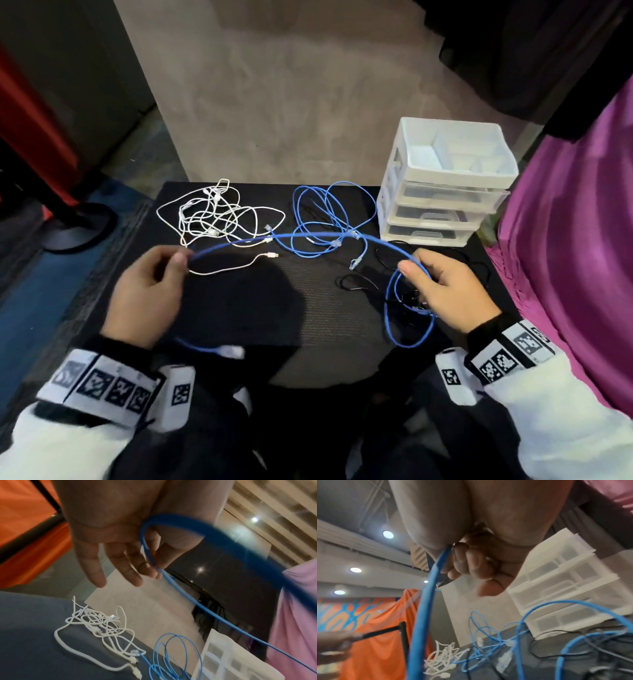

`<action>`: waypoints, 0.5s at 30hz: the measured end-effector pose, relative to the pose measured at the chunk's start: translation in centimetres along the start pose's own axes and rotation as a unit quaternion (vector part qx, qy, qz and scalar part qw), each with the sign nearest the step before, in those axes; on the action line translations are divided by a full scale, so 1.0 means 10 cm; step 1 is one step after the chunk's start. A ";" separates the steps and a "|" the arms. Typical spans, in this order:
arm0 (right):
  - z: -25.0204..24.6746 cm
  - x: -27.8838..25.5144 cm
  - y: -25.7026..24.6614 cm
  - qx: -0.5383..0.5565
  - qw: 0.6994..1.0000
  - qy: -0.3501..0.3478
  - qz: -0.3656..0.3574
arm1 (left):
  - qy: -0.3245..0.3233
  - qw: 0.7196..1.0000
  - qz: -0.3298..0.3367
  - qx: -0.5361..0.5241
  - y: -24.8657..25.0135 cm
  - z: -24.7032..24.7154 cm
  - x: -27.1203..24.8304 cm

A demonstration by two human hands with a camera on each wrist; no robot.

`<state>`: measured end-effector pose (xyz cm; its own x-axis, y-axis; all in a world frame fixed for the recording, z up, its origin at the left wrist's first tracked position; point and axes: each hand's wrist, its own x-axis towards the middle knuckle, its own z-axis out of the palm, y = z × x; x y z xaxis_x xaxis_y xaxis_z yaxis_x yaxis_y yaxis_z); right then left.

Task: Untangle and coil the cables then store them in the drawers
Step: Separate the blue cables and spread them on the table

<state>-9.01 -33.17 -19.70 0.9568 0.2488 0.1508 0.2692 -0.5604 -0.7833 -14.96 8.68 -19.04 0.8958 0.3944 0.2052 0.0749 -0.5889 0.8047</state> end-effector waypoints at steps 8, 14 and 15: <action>0.42 -0.13 -0.64 -0.042 0.988 -0.123 -0.081 | -0.105 0.969 0.225 -0.006 0.65 0.55 -0.62; 0.47 -0.20 -0.60 -0.037 0.989 -0.108 -0.095 | -0.224 0.954 0.174 -0.103 0.91 0.91 -0.78; 0.38 -0.20 -0.52 -0.054 0.990 -0.096 -0.088 | -0.204 0.959 0.164 -0.112 0.89 0.84 -0.73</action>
<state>-12.79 -27.75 -18.18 0.8582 0.4897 0.1539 0.4500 -0.5736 -0.6845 -17.11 -5.36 -18.05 0.9551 -0.1215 0.2701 -0.2955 -0.4500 0.8427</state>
